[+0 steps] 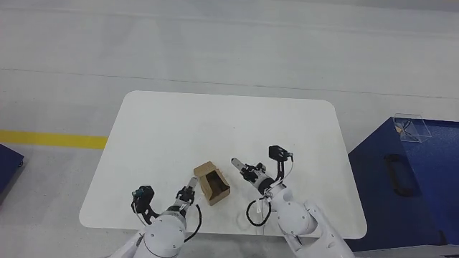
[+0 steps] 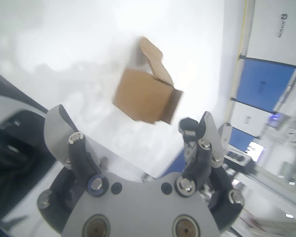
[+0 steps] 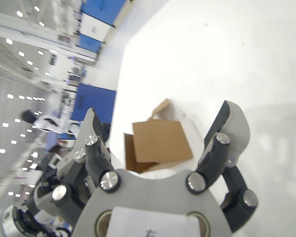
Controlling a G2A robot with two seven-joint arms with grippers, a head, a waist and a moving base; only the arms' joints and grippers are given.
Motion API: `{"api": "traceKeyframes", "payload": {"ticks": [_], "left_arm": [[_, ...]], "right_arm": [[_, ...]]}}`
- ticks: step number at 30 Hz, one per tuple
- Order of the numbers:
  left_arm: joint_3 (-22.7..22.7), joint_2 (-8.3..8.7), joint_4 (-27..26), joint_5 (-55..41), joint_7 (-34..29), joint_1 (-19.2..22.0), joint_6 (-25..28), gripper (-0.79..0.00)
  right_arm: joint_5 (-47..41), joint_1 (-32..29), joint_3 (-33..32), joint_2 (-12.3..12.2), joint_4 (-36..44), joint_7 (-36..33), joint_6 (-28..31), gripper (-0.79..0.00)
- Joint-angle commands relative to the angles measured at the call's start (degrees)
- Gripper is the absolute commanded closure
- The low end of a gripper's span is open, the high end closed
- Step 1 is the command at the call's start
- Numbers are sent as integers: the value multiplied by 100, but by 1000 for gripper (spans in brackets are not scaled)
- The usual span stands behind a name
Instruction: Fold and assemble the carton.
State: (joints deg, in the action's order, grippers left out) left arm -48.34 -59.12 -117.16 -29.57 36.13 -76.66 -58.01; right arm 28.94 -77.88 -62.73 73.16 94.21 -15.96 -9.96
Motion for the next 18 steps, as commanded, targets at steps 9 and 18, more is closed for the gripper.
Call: {"api": "traceKeyframes", "payload": {"ticks": [9, 18], "left_arm": [[914, 628, 451, 2171, -2098, 729, 1, -785], [1177, 658, 533, 2908, -2946, 1065, 1, -785]], "right_arm": [[728, -120, 681, 141, -97, 410, -721, -785], [682, 140, 1133, 359, -473, 808, -1276, -785]]}}
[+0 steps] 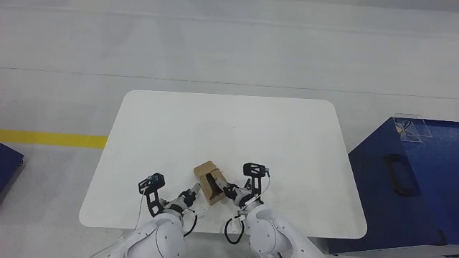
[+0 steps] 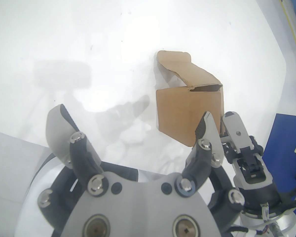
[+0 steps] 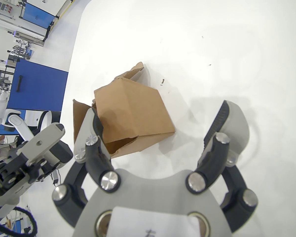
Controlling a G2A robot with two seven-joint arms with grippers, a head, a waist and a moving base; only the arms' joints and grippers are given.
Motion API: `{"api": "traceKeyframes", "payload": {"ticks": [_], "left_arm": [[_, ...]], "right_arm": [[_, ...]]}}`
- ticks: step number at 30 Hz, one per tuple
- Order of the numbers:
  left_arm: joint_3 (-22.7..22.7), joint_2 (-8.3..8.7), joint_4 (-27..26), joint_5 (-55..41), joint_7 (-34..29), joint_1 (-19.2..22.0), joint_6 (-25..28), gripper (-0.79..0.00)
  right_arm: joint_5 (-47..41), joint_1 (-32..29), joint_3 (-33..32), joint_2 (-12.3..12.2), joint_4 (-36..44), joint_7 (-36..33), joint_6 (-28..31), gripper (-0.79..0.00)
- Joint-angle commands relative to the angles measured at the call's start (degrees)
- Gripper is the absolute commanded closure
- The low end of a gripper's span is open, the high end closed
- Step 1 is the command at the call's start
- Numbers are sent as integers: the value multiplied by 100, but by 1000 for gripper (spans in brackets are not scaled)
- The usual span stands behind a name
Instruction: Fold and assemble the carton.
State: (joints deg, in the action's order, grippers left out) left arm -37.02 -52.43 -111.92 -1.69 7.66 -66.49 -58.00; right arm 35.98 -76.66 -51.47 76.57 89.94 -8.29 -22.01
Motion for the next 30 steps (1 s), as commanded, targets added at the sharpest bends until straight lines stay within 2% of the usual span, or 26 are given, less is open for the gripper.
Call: {"api": "traceKeyframes", "payload": {"ticks": [1, 10, 20, 25, 30], "left_arm": [[79, -25, 15, 181, -191, 80, 0, -785], [291, -236, 298, 764, -823, 349, 0, -785], [460, -711, 1116, 1298, -1539, 753, 0, -785], [147, -890, 972, 1372, -1488, 545, 0, -785], [-556, -917, 382, 1334, -1231, -115, 0, -785]], "right_arm": [[-21, 33, 15, 34, -81, 89, -146, -785], [-3, 116, 23, 125, -326, 140, -451, -785], [15, -248, -301, 111, 123, 633, -103, -785], [193, -690, -651, 12, 401, 559, 33, -785], [748, -1034, -815, -99, 532, 36, 24, -785]]}}
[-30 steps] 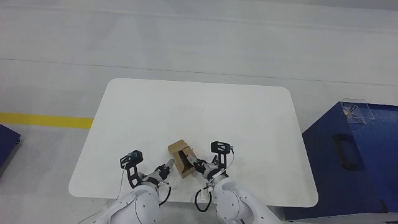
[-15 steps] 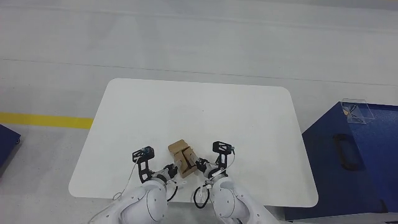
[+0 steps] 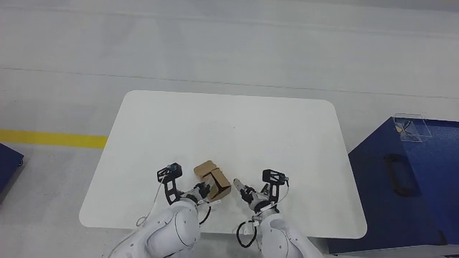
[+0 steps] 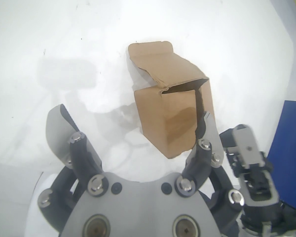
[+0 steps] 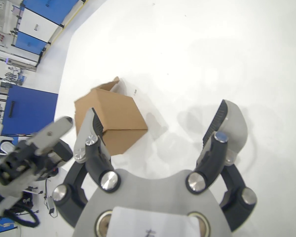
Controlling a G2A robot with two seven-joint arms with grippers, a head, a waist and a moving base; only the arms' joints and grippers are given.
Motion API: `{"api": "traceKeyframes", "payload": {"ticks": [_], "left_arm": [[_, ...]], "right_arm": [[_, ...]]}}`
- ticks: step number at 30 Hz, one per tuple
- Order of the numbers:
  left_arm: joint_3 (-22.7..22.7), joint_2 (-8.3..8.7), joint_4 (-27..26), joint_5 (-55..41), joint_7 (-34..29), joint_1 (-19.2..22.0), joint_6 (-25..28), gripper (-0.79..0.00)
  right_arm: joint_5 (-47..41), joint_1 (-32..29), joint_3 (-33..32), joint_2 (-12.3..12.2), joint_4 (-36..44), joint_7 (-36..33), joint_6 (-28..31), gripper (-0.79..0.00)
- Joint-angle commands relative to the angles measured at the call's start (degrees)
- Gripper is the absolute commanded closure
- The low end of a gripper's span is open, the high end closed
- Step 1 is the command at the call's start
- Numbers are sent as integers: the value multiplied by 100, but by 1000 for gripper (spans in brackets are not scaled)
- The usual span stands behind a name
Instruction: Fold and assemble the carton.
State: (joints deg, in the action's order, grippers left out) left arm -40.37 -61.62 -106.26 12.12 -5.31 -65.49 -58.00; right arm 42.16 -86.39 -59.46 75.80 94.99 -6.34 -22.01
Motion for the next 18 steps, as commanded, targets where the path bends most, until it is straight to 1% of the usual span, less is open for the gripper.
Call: {"api": "traceKeyframes", "payload": {"ticks": [1, 4, 5, 13, 18], "left_arm": [[-379, 5, -384, -80, 110, -370, 0, -785], [-772, 24, -966, -154, 218, -864, 0, -785], [-796, 27, -1027, -150, 217, -914, 0, -785], [-796, 27, -1027, -150, 217, -914, 0, -785], [-796, 27, -1027, -150, 217, -914, 0, -785]], "right_arm": [[235, -98, -26, -38, 18, -276, 20, -785], [517, -48, 49, -49, -92, -553, 29, -785], [509, 10, 78, -37, -143, -589, 40, -785], [280, 641, 409, 145, -798, -413, 32, -785], [147, 1129, 578, 283, -1268, -265, -74, -785]]}}
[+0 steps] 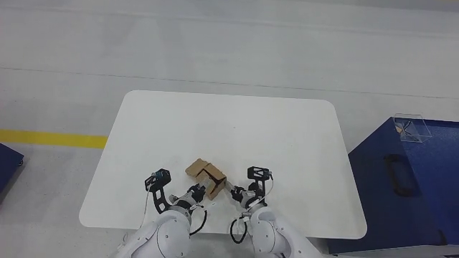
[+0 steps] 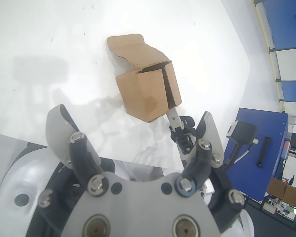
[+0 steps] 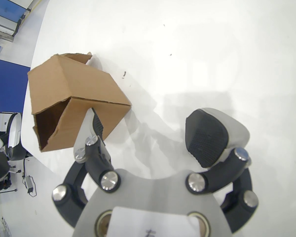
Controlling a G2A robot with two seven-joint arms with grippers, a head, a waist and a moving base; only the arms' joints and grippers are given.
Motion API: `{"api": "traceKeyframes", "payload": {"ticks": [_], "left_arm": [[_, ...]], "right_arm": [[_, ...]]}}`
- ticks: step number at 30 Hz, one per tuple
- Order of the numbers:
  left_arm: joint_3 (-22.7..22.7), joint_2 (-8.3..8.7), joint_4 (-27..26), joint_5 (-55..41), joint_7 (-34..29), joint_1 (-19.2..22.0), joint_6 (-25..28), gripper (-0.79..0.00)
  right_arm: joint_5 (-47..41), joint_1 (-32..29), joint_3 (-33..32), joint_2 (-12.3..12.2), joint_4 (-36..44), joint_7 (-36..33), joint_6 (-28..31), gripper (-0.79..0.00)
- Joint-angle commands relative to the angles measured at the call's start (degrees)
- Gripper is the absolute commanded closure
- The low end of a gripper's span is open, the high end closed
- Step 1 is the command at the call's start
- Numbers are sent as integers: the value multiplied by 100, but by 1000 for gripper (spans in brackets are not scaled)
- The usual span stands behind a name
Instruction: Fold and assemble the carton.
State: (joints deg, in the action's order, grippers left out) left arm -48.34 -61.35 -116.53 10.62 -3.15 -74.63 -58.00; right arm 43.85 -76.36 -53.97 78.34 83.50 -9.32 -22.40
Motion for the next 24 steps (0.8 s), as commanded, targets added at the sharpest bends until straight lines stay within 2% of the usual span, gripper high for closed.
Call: {"api": "traceKeyframes", "payload": {"ticks": [1, 8, 13, 14, 15, 17, 20, 24], "left_arm": [[0, 0, 0, 0, 0, 0, 0, -785], [0, 0, 0, 0, 0, 0, 0, -785], [-18, -1, 4, 2, 21, -3, 37, -785], [-119, -10, 45, 57, 238, -42, 178, -785], [-224, -33, 38, 4, 497, -133, 434, -785], [-465, -93, 62, -563, 811, -427, 1266, -785], [-785, -158, 418, -1241, 1273, -759, 2467, -785], [-879, -251, 938, -1976, 1327, -915, 3754, -785]], "right_arm": [[-29, 227, 57, 58, -219, 70, -87, -785], [-228, 696, 235, 245, -706, 307, -210, -785], [-448, 664, 165, 304, -660, 686, -28, -785], [-448, 664, 165, 304, -660, 686, -28, -785], [-448, 664, 165, 304, -660, 686, -28, -785], [-448, 664, 165, 304, -660, 686, -28, -785], [-448, 664, 165, 304, -660, 686, -28, -785], [-448, 664, 165, 304, -660, 686, -28, -785]]}}
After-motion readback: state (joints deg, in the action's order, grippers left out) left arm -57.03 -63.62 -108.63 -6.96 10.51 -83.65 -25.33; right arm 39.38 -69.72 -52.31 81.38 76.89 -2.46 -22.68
